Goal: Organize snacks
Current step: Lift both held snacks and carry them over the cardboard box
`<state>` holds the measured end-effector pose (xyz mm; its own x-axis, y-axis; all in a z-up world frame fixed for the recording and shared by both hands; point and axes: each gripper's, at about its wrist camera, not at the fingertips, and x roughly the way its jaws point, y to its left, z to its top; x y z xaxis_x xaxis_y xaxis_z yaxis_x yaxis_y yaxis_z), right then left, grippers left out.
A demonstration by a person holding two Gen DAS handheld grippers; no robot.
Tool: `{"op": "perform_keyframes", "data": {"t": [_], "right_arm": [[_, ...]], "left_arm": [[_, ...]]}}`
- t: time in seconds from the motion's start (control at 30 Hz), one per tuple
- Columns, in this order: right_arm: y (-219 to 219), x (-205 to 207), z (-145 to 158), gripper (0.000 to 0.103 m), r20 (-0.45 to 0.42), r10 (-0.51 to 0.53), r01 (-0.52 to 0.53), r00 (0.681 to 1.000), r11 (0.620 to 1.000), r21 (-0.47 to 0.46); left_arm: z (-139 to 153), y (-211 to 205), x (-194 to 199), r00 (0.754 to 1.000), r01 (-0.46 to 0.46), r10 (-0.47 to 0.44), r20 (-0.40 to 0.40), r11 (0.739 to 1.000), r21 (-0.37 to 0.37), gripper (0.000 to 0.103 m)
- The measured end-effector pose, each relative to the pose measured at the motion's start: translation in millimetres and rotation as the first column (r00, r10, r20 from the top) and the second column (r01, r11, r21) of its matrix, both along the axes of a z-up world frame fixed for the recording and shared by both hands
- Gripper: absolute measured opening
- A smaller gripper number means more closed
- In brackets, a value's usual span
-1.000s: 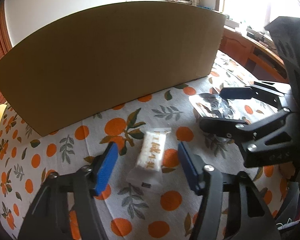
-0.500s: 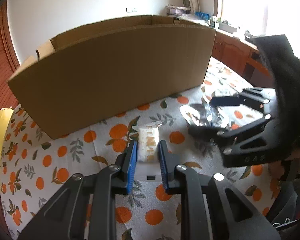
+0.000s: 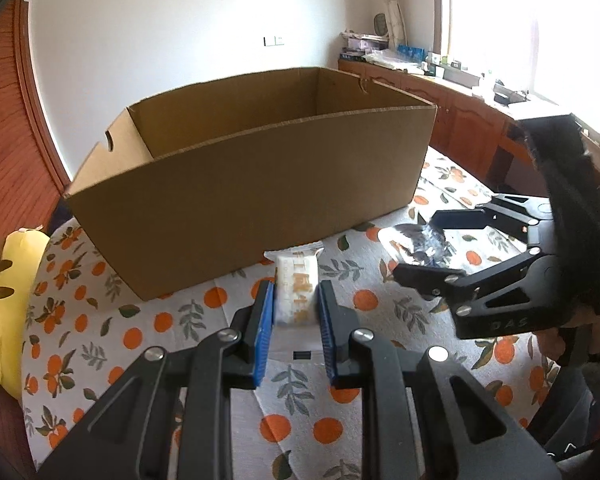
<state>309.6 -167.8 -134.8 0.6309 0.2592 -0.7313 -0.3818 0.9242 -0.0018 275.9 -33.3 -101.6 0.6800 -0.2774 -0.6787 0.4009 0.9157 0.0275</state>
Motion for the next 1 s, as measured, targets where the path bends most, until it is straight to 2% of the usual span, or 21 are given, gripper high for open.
{"op": "perform_keyframes", "data": {"t": [0.4, 1.0], "right_arm": [[-3, -13, 54, 0.082, 0.104, 0.036, -0.039, 0.994, 0.999, 0.022], [10, 12, 107, 0.082, 0.219, 0.087, -0.094, 0.972, 0.995, 0.022]], "left_arm": [[27, 17, 13, 0.997, -0.025, 0.03, 0.074, 0.998, -0.066, 0.019], [72, 32, 72, 0.984, -0.018, 0.037, 0.176, 0.994, -0.106, 0.019]]}}
